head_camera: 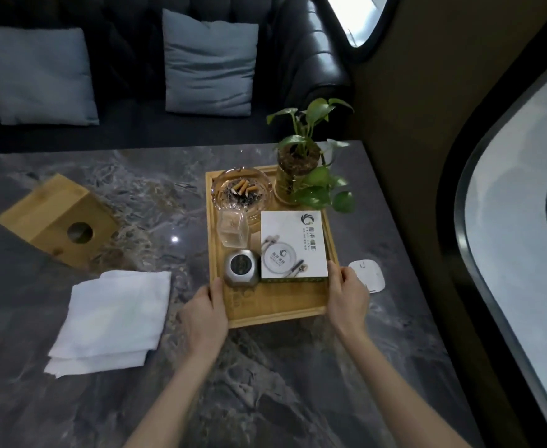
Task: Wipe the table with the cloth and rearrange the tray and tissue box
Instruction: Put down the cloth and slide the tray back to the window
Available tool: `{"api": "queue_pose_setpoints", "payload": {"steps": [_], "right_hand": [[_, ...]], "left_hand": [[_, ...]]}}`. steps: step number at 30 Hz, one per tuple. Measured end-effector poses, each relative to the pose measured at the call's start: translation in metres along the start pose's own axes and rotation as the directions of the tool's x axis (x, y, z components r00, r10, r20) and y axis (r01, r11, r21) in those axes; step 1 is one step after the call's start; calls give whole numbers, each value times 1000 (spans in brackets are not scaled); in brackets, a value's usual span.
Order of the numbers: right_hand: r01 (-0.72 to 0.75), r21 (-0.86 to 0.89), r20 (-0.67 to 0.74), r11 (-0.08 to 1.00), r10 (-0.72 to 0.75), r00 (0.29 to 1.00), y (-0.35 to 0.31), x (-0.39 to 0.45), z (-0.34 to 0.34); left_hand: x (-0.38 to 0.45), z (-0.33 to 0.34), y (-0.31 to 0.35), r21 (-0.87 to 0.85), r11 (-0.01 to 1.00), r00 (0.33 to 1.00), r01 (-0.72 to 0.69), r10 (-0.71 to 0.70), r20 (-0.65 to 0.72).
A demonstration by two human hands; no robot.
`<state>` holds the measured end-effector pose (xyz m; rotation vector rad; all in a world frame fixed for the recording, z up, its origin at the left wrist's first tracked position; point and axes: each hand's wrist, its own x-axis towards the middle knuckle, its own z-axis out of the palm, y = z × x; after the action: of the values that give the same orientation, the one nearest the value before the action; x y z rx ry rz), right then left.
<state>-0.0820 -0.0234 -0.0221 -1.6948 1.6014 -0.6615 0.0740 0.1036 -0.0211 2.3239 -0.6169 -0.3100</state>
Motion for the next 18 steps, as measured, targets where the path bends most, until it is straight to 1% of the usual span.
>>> {"api": "queue_pose_setpoints", "payload": {"steps": [5,8,11,13,18], "right_hand": [[0,-4,-70,1000,-1,998,19,17,-36],[-19,-27,-97,999,17,995,37,27,-56],[-65,-46,-114,997,59,992,55,32,-73],[-68,-62,-118,996,60,991,64,33,-82],[-88,-84,-127,993,77,989,93,36,-96]], "left_hand": [[-8,31,25,-75,996,997,-46,50,57],[-16,53,38,-140,989,990,-38,56,130],[-29,69,52,-147,988,981,-51,76,176],[-36,75,58,-164,986,977,-40,73,201],[-51,95,68,-82,996,972,-16,35,234]]}}
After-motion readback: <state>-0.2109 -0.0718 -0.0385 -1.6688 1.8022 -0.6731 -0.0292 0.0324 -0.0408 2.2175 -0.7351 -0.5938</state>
